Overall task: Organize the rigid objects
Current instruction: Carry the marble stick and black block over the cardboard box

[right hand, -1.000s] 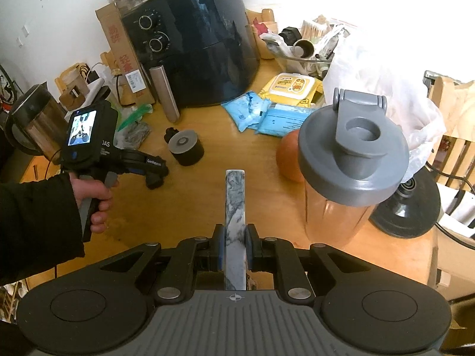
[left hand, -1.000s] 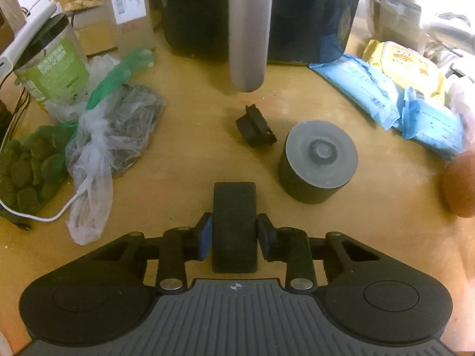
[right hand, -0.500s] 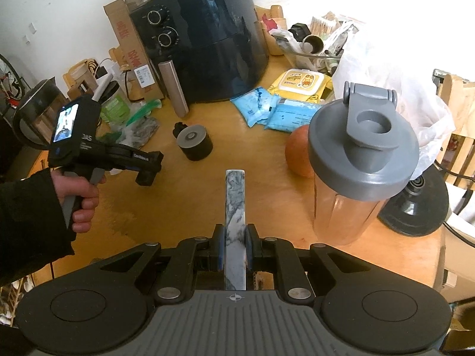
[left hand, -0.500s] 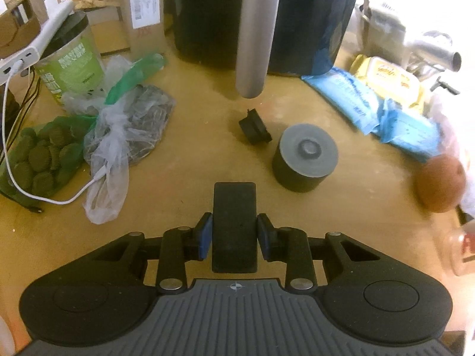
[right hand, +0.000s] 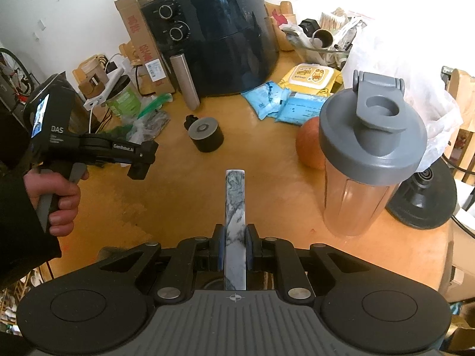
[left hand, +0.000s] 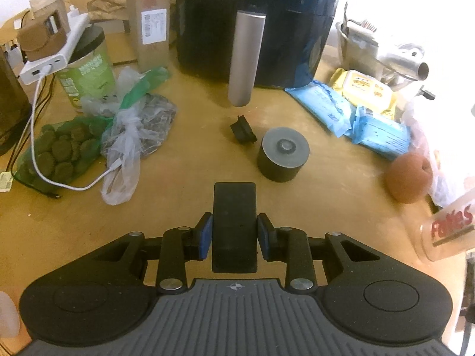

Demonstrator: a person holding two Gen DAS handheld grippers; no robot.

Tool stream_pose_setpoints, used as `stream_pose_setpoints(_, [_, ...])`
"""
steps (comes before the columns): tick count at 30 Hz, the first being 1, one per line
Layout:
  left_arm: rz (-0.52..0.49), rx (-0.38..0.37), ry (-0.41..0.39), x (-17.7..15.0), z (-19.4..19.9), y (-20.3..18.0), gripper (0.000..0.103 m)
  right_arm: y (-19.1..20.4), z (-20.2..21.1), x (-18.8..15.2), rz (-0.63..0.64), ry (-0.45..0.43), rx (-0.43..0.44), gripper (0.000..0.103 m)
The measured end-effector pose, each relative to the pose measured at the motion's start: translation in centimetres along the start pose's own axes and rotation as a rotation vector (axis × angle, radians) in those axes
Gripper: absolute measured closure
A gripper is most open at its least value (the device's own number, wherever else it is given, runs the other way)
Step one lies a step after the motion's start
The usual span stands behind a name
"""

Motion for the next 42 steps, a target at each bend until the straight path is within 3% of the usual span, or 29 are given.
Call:
stream_pose_setpoints(19, [-0.011, -0.034, -0.027, -3.0, 4.8, -2.9, 0.072, 0.3, 0.8, -1.8, 0.042, 0.032, 0.055, 0.086])
stream_pose_setpoints(42, [-0.028, -0.172, 0.020, -10.0, 8.8, -9.4, 0.072, -0.8, 2.5, -4.3, 0.062, 0.047, 0.098, 0.086])
Point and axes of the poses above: each gripper's, at about its wrist camera, not at the fingertips, and z roughly against the way its jaws point, y to its left, x to its top, the point moved 2 cm from there along -z, roughly the way its jaws point, and after that the axes turned 14 degrees about -x, right-handed, at the moved point
